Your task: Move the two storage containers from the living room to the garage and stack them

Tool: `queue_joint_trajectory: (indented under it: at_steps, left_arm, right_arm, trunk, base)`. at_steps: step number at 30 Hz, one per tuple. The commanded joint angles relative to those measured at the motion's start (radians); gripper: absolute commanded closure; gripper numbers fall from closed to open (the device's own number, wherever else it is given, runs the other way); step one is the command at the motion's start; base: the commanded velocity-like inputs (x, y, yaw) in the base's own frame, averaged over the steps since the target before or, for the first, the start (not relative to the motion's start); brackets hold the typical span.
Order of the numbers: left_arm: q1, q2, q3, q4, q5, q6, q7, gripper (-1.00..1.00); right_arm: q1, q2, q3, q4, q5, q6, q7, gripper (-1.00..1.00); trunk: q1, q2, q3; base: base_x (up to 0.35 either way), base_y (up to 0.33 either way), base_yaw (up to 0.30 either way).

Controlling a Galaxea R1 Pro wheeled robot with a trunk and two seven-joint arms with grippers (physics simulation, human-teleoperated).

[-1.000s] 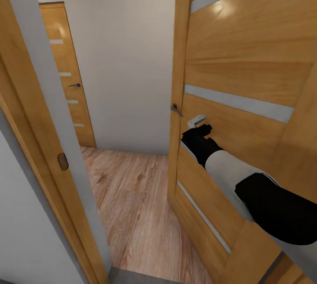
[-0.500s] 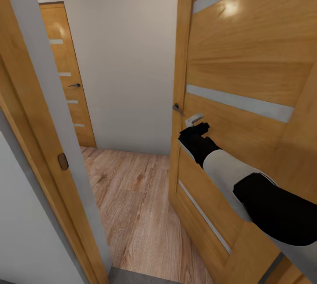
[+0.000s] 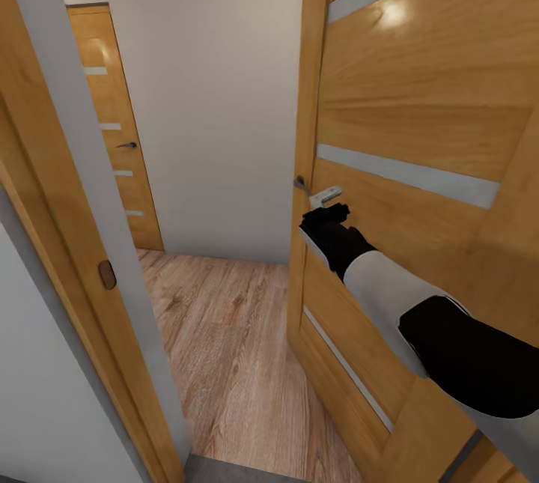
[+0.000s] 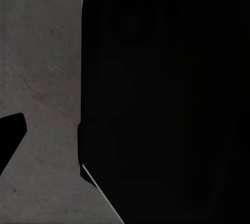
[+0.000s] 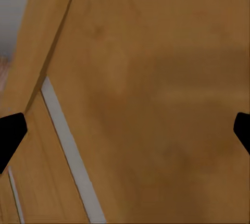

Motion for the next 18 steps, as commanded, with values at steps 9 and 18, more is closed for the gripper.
queue_joint_trajectory:
  at_steps: [9, 18]
  left_arm:
    - [0.000, 0.000, 0.000, 0.000, 0.008, 0.000, 0.000, -1.00]
    - [0.000, 0.000, -0.001, 0.000, 0.008, 0.000, 0.000, -1.00]
  right_arm:
    - [-0.001, 0.000, 0.003, -0.077, -0.029, 0.021, 0.125, -1.00]
    - [-0.001, 0.000, 0.003, -0.083, -0.027, 0.035, 0.130, -1.00]
  trunk:
    - [0.000, -0.001, -0.001]
    - [0.000, -0.001, -0.001]
  base:
    - [0.000, 0.000, 0.000]
    - [0.060, 0.000, 0.000]
